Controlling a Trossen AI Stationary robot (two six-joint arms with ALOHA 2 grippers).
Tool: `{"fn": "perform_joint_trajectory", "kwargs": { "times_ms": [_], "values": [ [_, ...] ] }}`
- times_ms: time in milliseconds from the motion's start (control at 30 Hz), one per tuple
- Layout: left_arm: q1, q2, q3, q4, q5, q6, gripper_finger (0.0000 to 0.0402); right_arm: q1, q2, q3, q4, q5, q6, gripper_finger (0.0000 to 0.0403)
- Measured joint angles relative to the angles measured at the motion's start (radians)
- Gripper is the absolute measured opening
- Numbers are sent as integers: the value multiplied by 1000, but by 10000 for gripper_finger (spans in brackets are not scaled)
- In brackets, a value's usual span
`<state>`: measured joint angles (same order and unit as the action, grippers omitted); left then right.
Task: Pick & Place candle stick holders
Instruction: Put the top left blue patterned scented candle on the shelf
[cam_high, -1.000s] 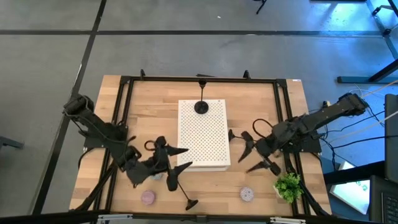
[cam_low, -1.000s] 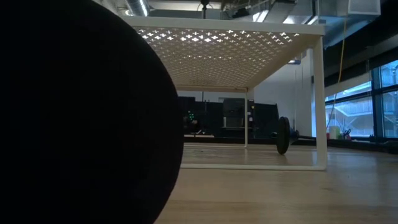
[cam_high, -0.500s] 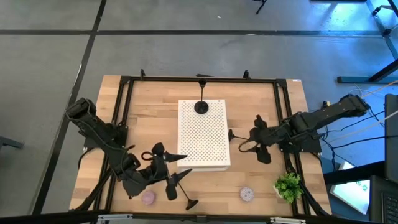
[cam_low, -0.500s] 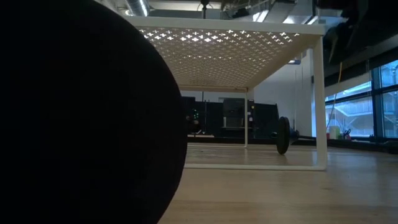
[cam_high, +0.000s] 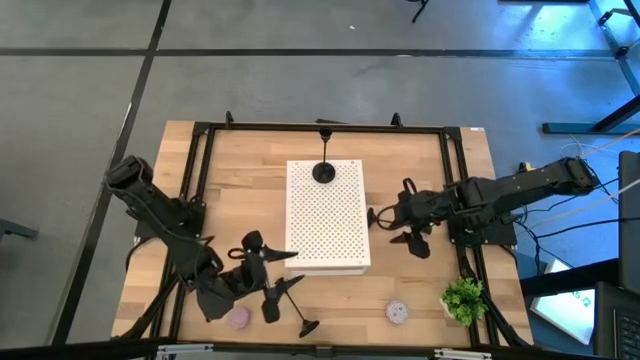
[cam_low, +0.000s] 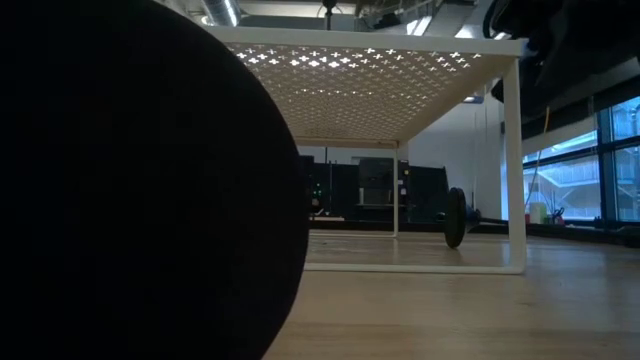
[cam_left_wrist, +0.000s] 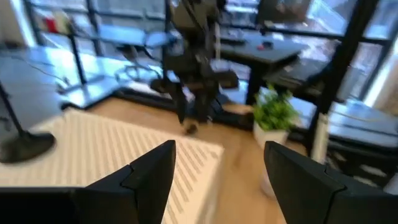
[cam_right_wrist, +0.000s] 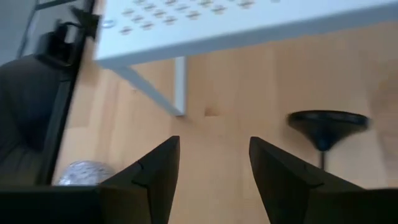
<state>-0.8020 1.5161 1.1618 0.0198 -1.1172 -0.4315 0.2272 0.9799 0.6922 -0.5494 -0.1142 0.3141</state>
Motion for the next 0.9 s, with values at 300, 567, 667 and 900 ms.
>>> {"fn": "perform_joint_trajectory", "kwargs": {
  "times_ms": [300, 567, 667, 900],
  "values": [
    [-41, -16, 0, -514, 90, -644, 240, 65, 0, 0, 34, -56, 3, 195],
    [-12, -16, 0, -1001, 462, -1101, 239, 93, 0, 3, 46, -58, 30, 195],
    [-13, -16, 0, -1106, 555, -1137, 239, 103, 0, 3, 45, -57, 30, 195],
    [-14, -8, -1, -1084, 697, -1182, 239, 125, 0, 3, 46, -55, 45, 195]
  ]
}}
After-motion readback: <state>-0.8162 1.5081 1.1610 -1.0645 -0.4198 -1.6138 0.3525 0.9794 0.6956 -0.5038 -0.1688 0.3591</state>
